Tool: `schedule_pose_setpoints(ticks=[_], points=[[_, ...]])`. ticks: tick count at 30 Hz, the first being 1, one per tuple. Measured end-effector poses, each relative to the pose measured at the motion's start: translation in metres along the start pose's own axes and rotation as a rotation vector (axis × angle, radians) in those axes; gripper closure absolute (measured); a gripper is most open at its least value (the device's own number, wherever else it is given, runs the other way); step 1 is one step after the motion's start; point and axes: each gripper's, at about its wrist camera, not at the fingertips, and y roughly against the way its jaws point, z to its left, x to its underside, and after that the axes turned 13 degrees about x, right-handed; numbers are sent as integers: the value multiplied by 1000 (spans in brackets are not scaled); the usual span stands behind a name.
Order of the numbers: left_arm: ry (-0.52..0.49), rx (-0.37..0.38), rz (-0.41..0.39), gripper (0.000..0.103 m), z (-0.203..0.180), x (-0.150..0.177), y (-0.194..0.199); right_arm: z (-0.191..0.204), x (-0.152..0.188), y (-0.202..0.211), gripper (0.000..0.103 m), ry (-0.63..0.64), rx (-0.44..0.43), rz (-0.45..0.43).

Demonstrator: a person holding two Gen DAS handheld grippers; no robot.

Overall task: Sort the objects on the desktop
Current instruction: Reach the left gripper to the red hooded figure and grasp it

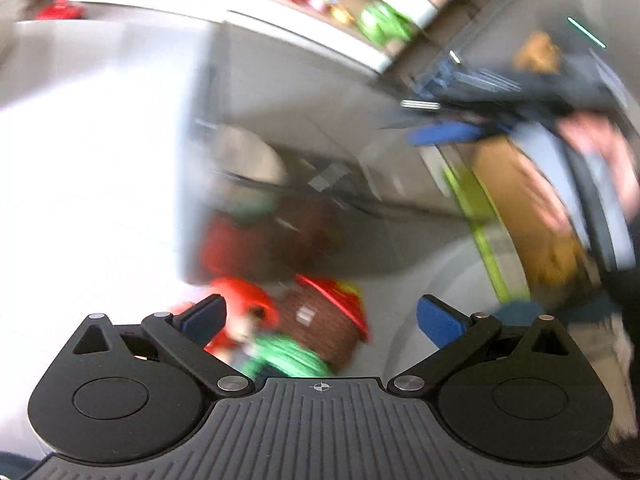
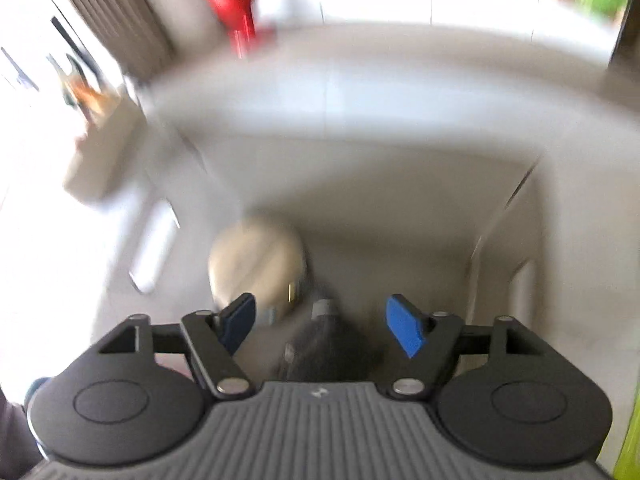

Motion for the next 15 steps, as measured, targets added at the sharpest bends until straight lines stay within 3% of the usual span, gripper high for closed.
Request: schedule_pose_setpoints(ticks=[4,7,11,13,15], points=[[-101,-151,-43,0,10,9,3,-27,62,83,4,30,-37,-454],[-284,-297,-17,0,0,19,-11,-53,108,116,0,-22,-121,-573],[-465,-440,76,0,-18,25,-38,-79,149,106,0,-60,-225,-466],[-545,-526,132,0,-21,26,-53,-100,153,89,0,-85,-254,-388],[-564,-504,199,0,-24,27,-62,-114,165,74,0,-124,-276,-318]])
